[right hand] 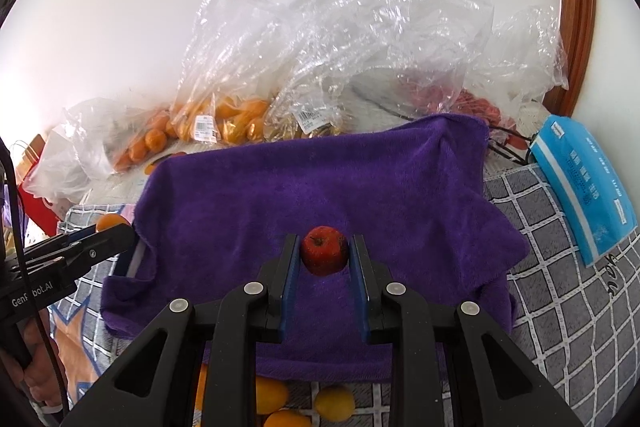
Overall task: Organize fruits
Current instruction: 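Carry the orange in left tool onto the purple towel while right tool carries the tomato there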
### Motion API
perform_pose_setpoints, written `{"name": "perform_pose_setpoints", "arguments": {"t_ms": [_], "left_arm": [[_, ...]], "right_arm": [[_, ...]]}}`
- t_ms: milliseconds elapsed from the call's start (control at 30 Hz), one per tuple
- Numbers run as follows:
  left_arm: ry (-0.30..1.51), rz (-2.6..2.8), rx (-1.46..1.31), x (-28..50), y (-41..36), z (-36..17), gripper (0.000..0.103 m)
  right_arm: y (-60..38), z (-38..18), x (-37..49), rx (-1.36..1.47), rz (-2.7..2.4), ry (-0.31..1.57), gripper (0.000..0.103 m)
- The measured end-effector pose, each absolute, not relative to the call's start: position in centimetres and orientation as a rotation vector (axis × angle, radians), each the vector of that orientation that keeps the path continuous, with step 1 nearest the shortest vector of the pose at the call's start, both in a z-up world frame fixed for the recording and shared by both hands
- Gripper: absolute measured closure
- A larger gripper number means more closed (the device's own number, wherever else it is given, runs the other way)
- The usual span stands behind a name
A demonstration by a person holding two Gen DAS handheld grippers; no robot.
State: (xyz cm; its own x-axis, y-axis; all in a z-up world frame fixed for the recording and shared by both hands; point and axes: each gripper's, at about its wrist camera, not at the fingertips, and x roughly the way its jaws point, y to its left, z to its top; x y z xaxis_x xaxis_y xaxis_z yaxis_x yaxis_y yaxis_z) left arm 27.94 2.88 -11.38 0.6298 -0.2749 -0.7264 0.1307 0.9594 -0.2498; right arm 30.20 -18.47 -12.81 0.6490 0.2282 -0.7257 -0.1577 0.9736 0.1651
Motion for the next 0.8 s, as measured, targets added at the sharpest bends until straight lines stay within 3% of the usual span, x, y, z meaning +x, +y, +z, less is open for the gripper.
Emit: {"name": "perform_pose_setpoints", "arguments": {"t_ms": [800], "left_arm": [[0.938,-0.240,-0.176,29.8,2.4,-14.8,0.066]], "right_arm": [[-18.3,-17.3,32.5,0.089,0.219,0.918,0.076]]}}
